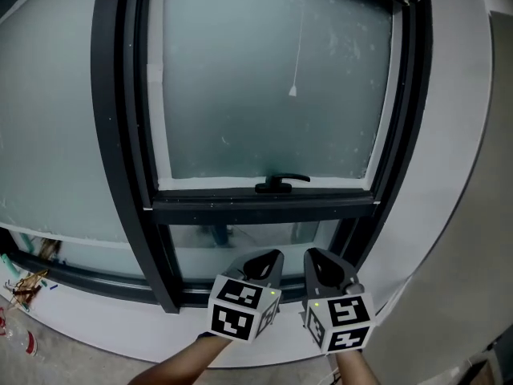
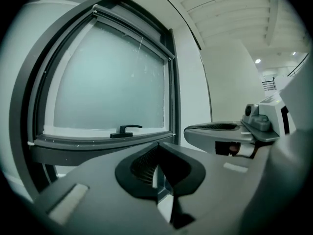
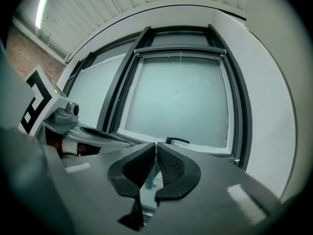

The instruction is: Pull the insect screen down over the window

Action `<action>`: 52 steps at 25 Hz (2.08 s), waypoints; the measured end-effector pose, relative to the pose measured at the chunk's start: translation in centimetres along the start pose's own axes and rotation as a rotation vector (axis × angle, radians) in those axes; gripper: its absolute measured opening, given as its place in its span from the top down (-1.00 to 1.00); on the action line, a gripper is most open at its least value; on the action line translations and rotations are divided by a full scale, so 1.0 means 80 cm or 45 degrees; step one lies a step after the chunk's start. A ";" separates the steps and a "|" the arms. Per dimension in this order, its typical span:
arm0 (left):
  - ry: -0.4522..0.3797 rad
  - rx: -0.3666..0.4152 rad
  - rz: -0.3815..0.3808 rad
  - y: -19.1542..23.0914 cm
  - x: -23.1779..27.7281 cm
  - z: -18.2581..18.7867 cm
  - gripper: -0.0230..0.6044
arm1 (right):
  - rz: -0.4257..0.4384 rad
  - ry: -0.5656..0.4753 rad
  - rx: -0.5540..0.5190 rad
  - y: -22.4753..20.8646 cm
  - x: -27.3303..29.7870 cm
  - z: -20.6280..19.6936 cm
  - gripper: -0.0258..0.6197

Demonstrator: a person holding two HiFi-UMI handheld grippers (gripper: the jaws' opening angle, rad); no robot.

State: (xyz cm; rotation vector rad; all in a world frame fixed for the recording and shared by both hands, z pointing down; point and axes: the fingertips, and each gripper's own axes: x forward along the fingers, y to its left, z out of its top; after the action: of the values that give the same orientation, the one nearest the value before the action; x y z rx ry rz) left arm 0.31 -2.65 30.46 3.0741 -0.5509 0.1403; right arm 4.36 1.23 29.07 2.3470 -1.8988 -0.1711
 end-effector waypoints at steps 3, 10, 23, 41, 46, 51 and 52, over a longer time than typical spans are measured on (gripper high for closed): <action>-0.017 -0.002 -0.001 0.056 0.040 0.015 0.88 | -0.002 -0.005 -0.006 -0.004 0.067 0.007 0.87; -0.078 0.007 -0.022 0.161 0.099 0.072 0.88 | 0.009 -0.038 -0.026 -0.016 0.191 0.057 0.84; -0.149 0.075 0.005 0.217 0.182 0.166 0.89 | 0.070 -0.206 -0.075 -0.103 0.302 0.193 0.77; -0.228 0.148 0.299 0.203 0.304 0.251 0.89 | 0.354 -0.370 -0.099 -0.257 0.405 0.314 0.54; -0.224 0.165 0.381 0.214 0.316 0.255 0.90 | 0.472 -0.371 -0.096 -0.256 0.433 0.332 0.54; -0.218 0.163 0.420 0.224 0.316 0.257 0.90 | 0.508 -0.374 -0.108 -0.251 0.453 0.341 0.72; -0.216 0.165 0.426 0.227 0.315 0.257 0.90 | 0.511 -0.378 -0.114 -0.250 0.456 0.341 0.75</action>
State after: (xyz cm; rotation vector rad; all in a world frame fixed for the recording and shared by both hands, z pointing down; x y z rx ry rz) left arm 19.27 -29.01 12.25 3.1061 -1.1053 -0.0869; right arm 26.84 -30.86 -1.56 1.9188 -2.3931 -0.5756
